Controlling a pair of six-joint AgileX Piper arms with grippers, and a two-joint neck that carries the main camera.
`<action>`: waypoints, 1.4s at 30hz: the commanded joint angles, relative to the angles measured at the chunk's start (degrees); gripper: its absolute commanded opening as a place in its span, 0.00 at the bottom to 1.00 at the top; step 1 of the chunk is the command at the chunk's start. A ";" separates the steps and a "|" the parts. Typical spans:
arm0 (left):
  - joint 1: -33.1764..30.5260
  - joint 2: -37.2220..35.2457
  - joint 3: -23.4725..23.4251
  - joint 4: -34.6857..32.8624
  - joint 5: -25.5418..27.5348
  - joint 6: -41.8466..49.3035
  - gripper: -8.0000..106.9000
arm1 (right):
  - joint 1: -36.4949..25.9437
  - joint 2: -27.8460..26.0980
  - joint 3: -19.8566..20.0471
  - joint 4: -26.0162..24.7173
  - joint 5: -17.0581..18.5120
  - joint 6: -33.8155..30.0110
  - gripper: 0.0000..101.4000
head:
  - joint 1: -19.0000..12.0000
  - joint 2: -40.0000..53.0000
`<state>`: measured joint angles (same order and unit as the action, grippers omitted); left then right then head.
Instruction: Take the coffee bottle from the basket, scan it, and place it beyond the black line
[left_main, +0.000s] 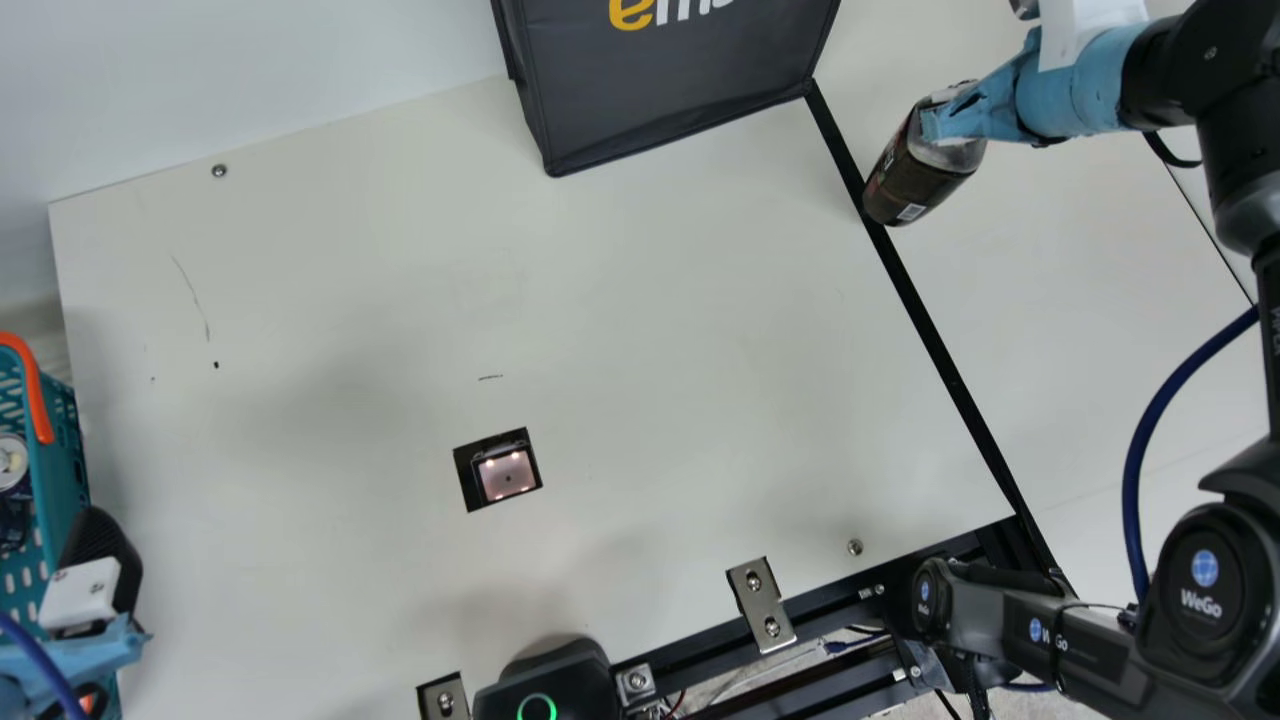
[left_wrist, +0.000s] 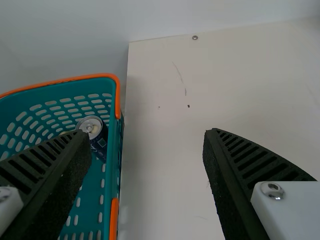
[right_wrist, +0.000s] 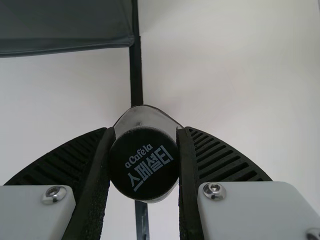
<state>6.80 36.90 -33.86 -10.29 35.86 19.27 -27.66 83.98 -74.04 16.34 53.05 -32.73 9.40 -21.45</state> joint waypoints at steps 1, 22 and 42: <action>0.00 0.00 0.00 0.00 0.00 0.00 0.85 | -0.41 0.26 -0.11 0.09 -0.23 -0.23 0.00 | -1.48 -0.13; 0.00 0.00 0.00 0.00 0.00 0.00 0.85 | -2.29 4.23 -1.76 -0.50 -3.29 0.06 0.00 | -1.48 -0.13; 0.00 0.00 0.00 0.00 0.00 0.00 0.85 | -0.57 7.54 -4.35 -1.45 -5.53 1.08 0.00 | -1.48 -0.13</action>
<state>6.80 36.90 -33.86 -10.29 35.86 19.27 -28.28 91.49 -78.34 14.87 47.68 -31.72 9.40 -21.45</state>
